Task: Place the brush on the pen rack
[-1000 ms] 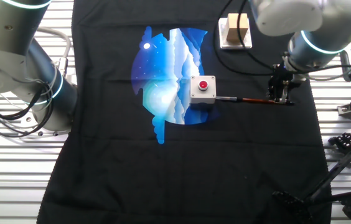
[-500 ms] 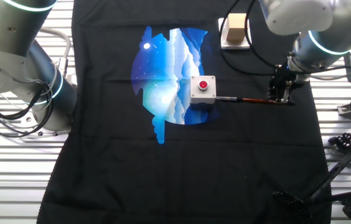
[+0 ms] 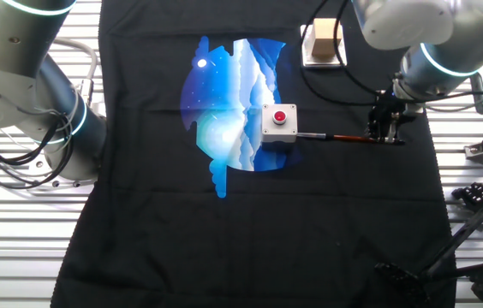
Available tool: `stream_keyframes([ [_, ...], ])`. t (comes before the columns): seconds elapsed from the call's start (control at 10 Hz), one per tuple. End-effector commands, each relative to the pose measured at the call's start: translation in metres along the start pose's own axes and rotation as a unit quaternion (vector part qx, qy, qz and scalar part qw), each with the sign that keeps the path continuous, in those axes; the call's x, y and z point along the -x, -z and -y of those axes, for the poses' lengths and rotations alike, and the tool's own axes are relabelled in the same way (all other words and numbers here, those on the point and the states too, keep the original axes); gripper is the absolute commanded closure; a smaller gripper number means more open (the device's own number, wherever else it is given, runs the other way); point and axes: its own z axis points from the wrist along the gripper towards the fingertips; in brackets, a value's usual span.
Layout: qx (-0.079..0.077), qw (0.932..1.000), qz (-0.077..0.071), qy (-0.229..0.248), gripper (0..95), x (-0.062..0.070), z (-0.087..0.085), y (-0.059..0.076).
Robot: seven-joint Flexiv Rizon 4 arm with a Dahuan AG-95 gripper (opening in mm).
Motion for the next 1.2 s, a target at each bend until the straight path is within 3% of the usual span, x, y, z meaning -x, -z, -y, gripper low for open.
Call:
stream_keyframes([
  [0.1,0.000,1.0000,0.000,0.001,95.0,-0.0016,0.0010,-0.0002],
  [0.5,0.001,1.0000,-0.003,0.007,95.0,-0.0066,0.0043,-0.0009],
  [0.6,0.002,1.0000,-0.002,0.008,76.0,-0.0076,0.0045,-0.0016],
  [1.2,0.003,1.0000,0.001,0.008,76.0,-0.0108,0.0050,-0.0041],
])
